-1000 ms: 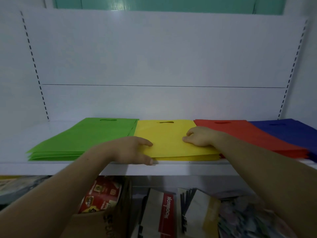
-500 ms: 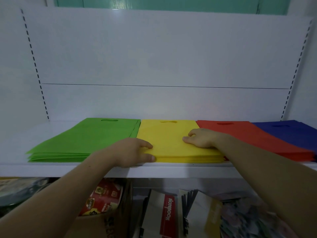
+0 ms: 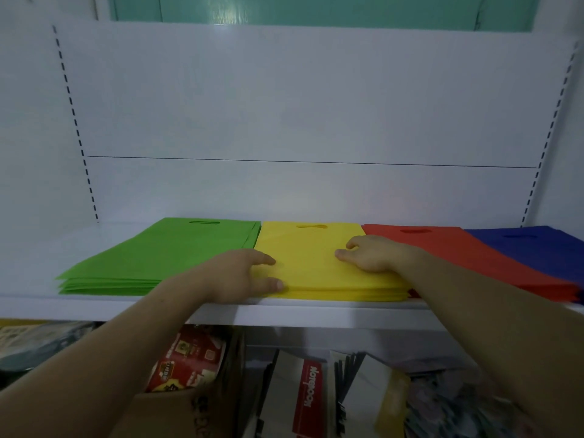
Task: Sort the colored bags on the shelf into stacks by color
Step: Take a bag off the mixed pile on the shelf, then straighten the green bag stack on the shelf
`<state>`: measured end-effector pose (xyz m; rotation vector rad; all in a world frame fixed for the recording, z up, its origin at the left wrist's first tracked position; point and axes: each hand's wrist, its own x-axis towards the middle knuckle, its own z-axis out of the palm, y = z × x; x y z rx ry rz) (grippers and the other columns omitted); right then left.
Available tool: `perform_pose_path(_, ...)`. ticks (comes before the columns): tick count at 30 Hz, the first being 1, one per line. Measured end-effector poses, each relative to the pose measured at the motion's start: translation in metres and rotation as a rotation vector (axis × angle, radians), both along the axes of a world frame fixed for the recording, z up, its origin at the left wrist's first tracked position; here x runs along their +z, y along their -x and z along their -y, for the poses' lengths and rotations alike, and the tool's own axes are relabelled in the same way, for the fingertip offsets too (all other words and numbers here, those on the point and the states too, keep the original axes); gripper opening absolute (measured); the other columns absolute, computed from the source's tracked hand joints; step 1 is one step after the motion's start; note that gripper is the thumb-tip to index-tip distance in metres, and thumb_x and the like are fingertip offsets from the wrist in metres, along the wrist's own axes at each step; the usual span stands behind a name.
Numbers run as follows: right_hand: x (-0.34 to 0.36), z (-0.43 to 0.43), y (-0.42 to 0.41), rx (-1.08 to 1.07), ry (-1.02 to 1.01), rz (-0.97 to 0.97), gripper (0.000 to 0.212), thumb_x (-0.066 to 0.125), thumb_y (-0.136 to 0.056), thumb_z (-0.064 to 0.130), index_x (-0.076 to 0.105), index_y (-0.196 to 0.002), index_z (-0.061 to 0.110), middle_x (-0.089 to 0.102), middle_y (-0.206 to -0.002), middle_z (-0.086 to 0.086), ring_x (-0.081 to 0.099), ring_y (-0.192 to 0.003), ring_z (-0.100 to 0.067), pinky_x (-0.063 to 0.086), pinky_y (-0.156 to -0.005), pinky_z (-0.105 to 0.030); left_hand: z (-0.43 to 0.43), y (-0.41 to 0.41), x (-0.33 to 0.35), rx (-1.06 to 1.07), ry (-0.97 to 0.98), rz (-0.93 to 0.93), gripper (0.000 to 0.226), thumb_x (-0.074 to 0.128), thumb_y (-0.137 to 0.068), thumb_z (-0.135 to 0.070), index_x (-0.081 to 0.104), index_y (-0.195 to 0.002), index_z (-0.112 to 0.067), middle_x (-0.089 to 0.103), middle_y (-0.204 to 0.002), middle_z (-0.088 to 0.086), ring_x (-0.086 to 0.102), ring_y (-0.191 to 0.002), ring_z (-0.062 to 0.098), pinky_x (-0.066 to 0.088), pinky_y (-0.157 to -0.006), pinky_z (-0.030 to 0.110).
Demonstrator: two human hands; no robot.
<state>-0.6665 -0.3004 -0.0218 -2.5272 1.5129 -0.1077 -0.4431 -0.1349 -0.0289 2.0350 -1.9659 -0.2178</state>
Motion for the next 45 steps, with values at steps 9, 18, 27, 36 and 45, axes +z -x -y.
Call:
perform_pose_path(9, -0.007, -0.003, 0.006, 0.038, 0.018, -0.043, 0.067, 0.035, -0.095, 0.06, 0.04, -0.143, 0.014, 0.034, -0.151, -0.01, 0.034, -0.136, -0.027, 0.031, -0.107, -0.035, -0.01, -0.005, -0.008, 0.175, -0.057, -0.057, 0.07, 0.048, -0.087, -0.057, 0.032, -0.145, -0.022, 0.034, -0.15, 0.007, 0.036, -0.135, 0.023, 0.028, -0.106, 0.03)
perform_pose_path(18, -0.004, -0.004, 0.009, 0.061, 0.054, -0.046, 0.065, 0.033, -0.096, 0.058, 0.044, -0.14, 0.011, 0.038, -0.149, -0.01, 0.038, -0.133, -0.027, 0.034, -0.105, -0.034, -0.01, 0.004, -0.008, 0.209, -0.026, -0.037, 0.068, 0.051, -0.086, -0.058, 0.037, -0.143, -0.022, 0.037, -0.149, 0.007, 0.038, -0.133, 0.024, 0.03, -0.105, 0.029)
perform_pose_path(27, 0.009, -0.026, 0.005, 0.014, 0.111, -0.004, 0.065, 0.035, -0.096, 0.057, 0.042, -0.141, 0.01, 0.038, -0.15, -0.009, 0.037, -0.135, -0.026, 0.032, -0.106, -0.034, -0.014, -0.005, 0.002, 0.118, -0.015, -0.01, 0.071, 0.053, -0.085, -0.058, 0.035, -0.144, -0.023, 0.033, -0.151, 0.005, 0.034, -0.136, 0.022, 0.027, -0.107, 0.029)
perform_pose_path(36, 0.008, -0.087, -0.127, 0.048, 0.135, 0.049, 0.064, 0.037, -0.096, 0.056, 0.042, -0.142, 0.011, 0.036, -0.151, -0.007, 0.034, -0.137, -0.025, 0.03, -0.106, -0.031, -0.074, -0.123, -0.004, 0.117, 0.029, 0.031, 0.074, 0.054, -0.082, -0.06, 0.036, -0.143, -0.023, 0.032, -0.152, 0.002, 0.031, -0.138, 0.02, 0.025, -0.111, 0.03)
perform_pose_path(45, -0.006, -0.114, -0.223, 0.013, 0.059, -0.022, 0.069, 0.038, -0.094, 0.059, 0.041, -0.143, 0.01, 0.035, -0.152, -0.01, 0.035, -0.137, -0.025, 0.03, -0.109, -0.032, -0.107, -0.218, -0.014, 0.127, 0.005, 0.063, 0.092, 0.05, -0.069, -0.076, 0.03, -0.145, -0.029, 0.023, -0.154, 0.005, 0.029, -0.139, 0.024, 0.026, -0.113, 0.038)
